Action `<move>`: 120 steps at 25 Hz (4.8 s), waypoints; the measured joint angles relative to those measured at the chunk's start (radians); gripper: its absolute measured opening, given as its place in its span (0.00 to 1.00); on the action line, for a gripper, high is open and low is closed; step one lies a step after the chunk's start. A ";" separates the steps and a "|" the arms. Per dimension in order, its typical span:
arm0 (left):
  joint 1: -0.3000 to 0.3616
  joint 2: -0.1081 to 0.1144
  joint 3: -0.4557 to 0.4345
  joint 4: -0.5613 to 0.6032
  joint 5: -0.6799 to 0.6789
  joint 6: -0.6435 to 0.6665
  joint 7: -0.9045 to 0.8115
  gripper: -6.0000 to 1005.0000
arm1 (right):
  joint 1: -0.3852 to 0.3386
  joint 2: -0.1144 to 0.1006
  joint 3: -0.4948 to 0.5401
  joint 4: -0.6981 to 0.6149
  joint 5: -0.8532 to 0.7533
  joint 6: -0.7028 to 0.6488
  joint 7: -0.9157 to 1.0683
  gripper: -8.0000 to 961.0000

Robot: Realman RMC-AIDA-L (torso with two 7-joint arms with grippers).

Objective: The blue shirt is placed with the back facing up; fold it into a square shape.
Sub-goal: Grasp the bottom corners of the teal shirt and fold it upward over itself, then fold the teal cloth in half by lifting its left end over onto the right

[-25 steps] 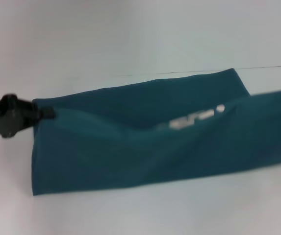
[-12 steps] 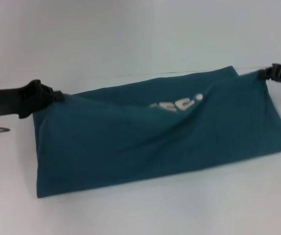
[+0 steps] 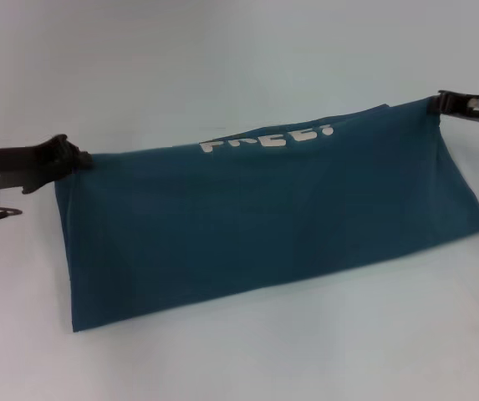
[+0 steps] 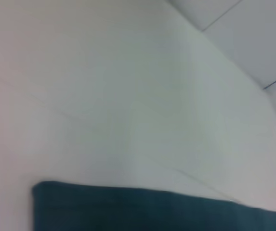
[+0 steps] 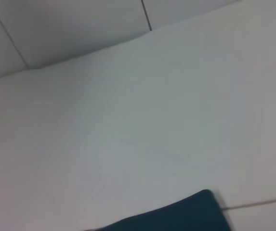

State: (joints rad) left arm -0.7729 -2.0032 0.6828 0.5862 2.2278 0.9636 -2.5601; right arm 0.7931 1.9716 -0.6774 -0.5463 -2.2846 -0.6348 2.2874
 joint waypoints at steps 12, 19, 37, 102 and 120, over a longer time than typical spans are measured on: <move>-0.005 -0.005 0.066 -0.002 0.012 -0.101 -0.027 0.02 | 0.085 0.009 -0.082 0.058 -0.001 0.212 0.001 0.05; 0.003 -0.005 0.059 -0.001 0.026 -0.123 -0.031 0.02 | 0.114 0.019 -0.119 0.080 -0.003 0.278 -0.001 0.05; -0.019 -0.032 0.067 0.014 0.019 -0.192 -0.008 0.02 | 0.124 0.016 -0.150 0.124 -0.003 0.356 -0.003 0.05; 0.339 -0.118 -0.073 -0.097 -0.359 0.223 0.112 0.90 | -0.388 -0.068 0.149 -0.025 0.327 -0.906 -0.069 0.86; 0.412 -0.114 -0.167 -0.056 -0.300 0.373 -0.039 0.90 | -0.396 -0.075 0.151 -0.026 0.286 -0.908 -0.069 0.86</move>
State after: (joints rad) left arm -0.3609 -2.1173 0.5156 0.5301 1.9280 1.3368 -2.5988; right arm 0.3969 1.8969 -0.5269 -0.5722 -1.9989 -1.5425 2.2181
